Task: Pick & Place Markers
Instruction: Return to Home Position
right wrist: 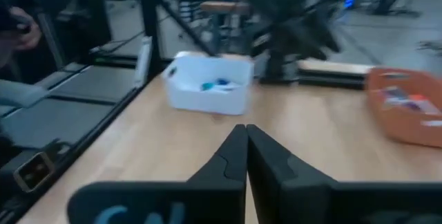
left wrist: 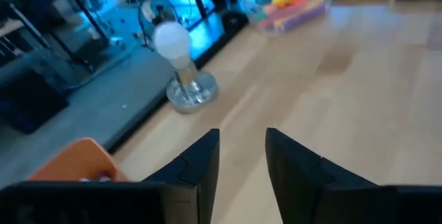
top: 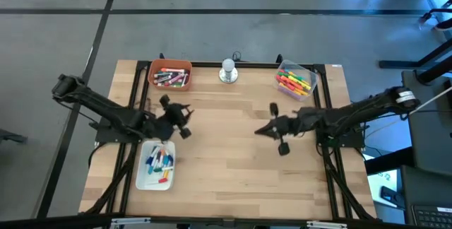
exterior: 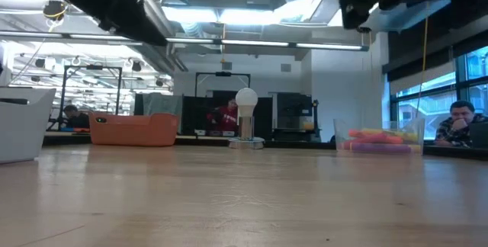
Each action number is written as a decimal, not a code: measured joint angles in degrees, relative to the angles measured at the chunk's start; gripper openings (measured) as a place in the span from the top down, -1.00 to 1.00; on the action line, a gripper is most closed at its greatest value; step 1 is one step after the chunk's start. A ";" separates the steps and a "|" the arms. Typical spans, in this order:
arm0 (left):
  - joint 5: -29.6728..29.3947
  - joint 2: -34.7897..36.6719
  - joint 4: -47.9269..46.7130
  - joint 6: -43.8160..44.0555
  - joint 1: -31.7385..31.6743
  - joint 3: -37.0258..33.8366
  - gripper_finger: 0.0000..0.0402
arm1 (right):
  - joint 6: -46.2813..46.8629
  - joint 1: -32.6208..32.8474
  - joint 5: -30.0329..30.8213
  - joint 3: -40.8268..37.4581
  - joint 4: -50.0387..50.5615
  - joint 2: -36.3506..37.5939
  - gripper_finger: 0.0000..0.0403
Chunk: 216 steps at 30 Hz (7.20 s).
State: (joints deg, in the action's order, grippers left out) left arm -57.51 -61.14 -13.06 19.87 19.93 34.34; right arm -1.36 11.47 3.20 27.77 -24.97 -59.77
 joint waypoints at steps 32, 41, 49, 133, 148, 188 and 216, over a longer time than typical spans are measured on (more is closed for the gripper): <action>26.18 36.23 34.03 -25.11 -21.32 -27.34 0.70 | 5.66 -19.27 -11.96 -18.84 5.78 33.22 0.99; 29.85 38.97 31.56 -21.04 -21.31 -28.91 0.70 | 3.97 -19.25 -12.23 -18.84 12.51 41.56 1.00; 32.67 38.96 34.34 -19.57 -21.28 -31.18 0.70 | 4.69 -19.24 -11.95 -18.84 17.94 45.37 1.00; 49.74 59.71 14.77 -24.67 -23.09 -33.85 0.70 | 5.48 -19.31 -8.80 -27.36 23.16 54.65 0.84; 49.71 59.71 14.75 -24.65 -23.09 -33.85 0.71 | 5.44 -19.31 -8.80 -27.36 23.16 54.65 0.84; 49.70 59.71 14.75 -24.67 -23.09 -33.85 0.69 | 5.54 -19.31 -8.79 -27.36 23.14 54.67 0.84; 49.69 59.71 14.75 -24.67 -23.09 -33.85 0.69 | 5.44 -19.31 -8.80 -27.36 23.14 54.67 0.84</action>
State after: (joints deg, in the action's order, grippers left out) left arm -7.81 -1.43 1.69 -4.80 -3.16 0.49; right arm 4.08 -7.84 -5.61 0.40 -1.83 -5.10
